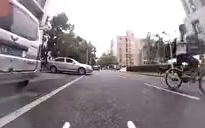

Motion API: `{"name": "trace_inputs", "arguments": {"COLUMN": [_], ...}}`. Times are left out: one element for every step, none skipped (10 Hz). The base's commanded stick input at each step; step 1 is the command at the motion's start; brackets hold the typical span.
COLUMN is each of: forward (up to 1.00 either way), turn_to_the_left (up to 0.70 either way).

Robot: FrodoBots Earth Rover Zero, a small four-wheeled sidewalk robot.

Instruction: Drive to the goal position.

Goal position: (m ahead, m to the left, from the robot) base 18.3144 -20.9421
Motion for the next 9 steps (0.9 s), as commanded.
{"name": "trace_inputs", "arguments": {"forward": [0.45, 0.45, 0.45, 0.45, 0.45, 0.45, 0.45, 0.45, 0.45], "turn_to_the_left": [0.0, 0.0, 0.0, 0.0, 0.0, 0.0, 0.0, 0.0, 0.0]}}
